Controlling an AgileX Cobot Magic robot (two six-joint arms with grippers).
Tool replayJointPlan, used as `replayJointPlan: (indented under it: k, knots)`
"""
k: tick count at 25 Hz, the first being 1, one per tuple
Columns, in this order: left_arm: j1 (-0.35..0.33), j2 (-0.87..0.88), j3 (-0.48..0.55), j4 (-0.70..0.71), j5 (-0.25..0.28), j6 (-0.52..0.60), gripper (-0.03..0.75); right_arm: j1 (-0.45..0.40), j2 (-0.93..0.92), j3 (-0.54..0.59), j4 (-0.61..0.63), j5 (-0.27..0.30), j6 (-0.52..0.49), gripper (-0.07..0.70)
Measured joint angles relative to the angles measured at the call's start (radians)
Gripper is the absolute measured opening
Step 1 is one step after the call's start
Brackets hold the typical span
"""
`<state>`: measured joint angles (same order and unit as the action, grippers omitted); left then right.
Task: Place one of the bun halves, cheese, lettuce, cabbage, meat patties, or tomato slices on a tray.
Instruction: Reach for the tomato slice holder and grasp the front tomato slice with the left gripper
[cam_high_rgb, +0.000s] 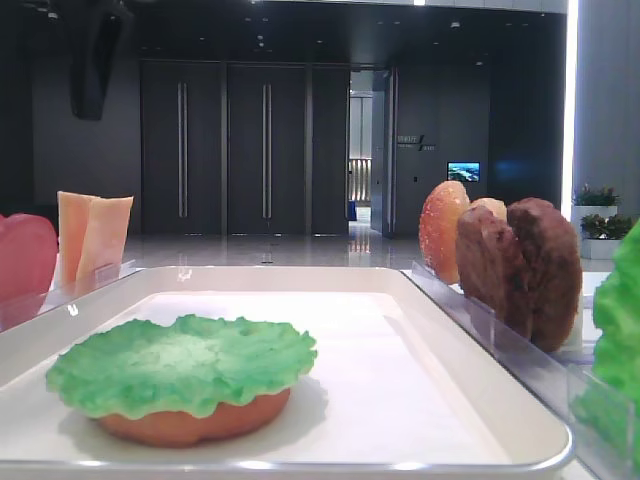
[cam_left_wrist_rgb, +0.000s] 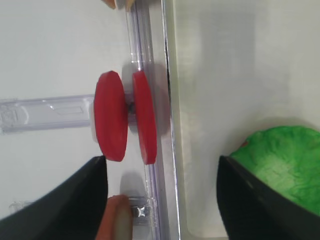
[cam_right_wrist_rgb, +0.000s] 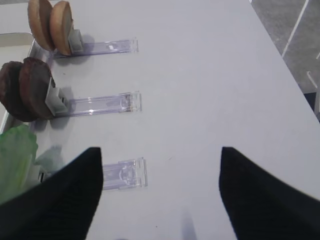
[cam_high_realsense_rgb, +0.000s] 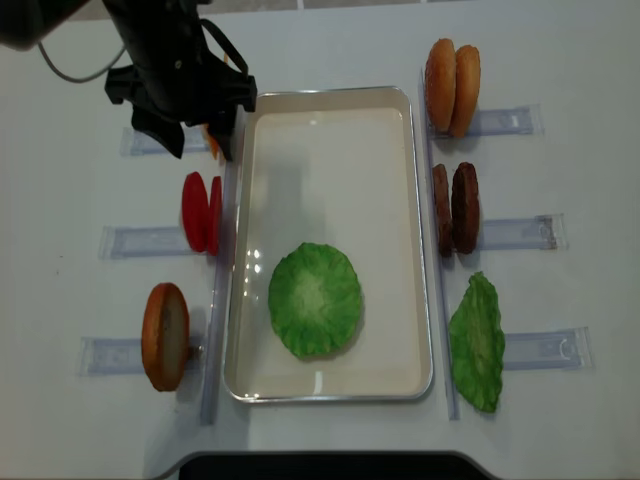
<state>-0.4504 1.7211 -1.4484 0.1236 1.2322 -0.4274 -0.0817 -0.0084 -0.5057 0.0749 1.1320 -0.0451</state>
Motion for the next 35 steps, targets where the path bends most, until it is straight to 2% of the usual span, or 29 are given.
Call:
replayJointPlan:
  k: [8,19,35]
  knots:
    - [-0.004,0.0,0.082,0.015,-0.005,-0.022,0.52,0.0,0.0,0.0,0.0,0.0,0.0,0.472]
    - [-0.004,0.059,0.084,0.015,-0.014,-0.026,0.52,0.0,0.0,0.0,0.0,0.0,0.0,0.472]
    - [-0.004,0.134,0.084,0.001,-0.083,-0.026,0.52,0.0,0.0,0.0,0.0,0.0,0.0,0.472]
